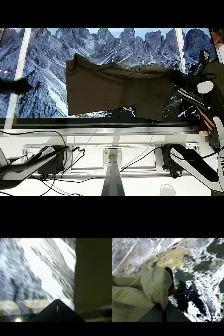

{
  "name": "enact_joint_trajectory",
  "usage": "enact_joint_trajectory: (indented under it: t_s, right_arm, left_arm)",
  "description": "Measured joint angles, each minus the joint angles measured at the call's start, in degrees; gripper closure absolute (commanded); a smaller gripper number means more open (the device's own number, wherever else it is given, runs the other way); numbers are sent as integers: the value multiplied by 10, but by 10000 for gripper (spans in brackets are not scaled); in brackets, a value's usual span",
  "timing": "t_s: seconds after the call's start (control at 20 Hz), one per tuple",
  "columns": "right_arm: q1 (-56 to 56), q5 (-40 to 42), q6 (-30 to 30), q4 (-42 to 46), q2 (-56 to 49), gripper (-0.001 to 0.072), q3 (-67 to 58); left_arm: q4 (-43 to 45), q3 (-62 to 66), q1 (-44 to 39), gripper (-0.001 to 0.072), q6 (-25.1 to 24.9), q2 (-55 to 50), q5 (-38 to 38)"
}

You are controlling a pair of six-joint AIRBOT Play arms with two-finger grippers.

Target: Fold the clothes and pants, and hang the long-sleeved shirts on hangers.

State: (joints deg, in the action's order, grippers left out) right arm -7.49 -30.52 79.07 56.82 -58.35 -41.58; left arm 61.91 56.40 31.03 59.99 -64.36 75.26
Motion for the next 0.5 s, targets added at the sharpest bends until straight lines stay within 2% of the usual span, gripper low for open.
enact_joint_trajectory:
  t_s: [0.05, 0.1, 0.3, 0.5]
  right_arm:
    - [0, -1, 0, 0, 0, 699, 0]
    - [0, -2, 0, 0, 0, 700, 0]
    - [0, -3, 0, 0, 0, 700, 0]
    - [0, -5, 0, 0, 0, 700, 0]
  left_arm:
    - [-12, -39, 1, 302, -5, 2, 0]
    - [-22, -79, -1, 125, -11, 3, -2]
    - [-44, -179, -23, 132, -33, -12, -37]
    - [-81, -209, -61, 133, -53, -63, -71]
